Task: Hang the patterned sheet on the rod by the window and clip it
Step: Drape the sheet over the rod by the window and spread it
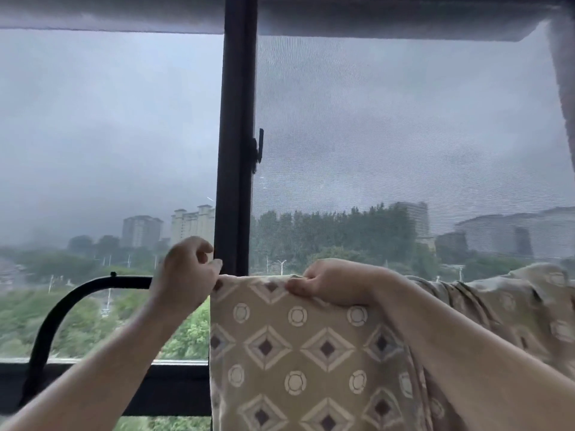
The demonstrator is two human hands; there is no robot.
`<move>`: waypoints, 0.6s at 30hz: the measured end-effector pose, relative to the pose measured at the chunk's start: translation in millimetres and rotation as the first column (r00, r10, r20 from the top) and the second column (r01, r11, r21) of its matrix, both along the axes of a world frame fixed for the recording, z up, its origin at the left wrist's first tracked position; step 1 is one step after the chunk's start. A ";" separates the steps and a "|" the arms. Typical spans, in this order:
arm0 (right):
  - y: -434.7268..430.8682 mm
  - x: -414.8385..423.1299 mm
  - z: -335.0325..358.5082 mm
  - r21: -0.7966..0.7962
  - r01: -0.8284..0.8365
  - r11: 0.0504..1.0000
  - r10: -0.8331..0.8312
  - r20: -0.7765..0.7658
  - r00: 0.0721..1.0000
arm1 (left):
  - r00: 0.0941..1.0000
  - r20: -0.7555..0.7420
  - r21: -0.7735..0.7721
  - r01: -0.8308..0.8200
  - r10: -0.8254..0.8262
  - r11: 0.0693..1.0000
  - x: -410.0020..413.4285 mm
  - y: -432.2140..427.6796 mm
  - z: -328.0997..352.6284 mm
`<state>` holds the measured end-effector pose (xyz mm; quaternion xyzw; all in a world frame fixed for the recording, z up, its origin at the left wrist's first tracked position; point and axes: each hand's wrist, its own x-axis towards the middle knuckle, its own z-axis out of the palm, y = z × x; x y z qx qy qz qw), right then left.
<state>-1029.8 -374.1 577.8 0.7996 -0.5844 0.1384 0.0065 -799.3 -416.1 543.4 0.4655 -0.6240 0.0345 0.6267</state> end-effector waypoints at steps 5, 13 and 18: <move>-0.7 8.0 -1.0 -0.029 -0.002 1.000 0.002 -0.008 1.000 | 0.956 -0.235 0.024 0.186 -0.176 0.982 -17.8 30.8 -87.8; 1.7 5.6 -0.1 -0.017 0.003 1.000 -0.003 0.016 1.000 | 0.106 -0.838 -0.110 0.928 -0.535 0.357 10.9 16.1 -55.8; -2.7 4.9 -0.7 -0.008 0.008 1.000 -0.008 0.023 1.000 | 0.817 -0.436 0.145 0.479 -0.379 0.866 9.1 22.8 -52.2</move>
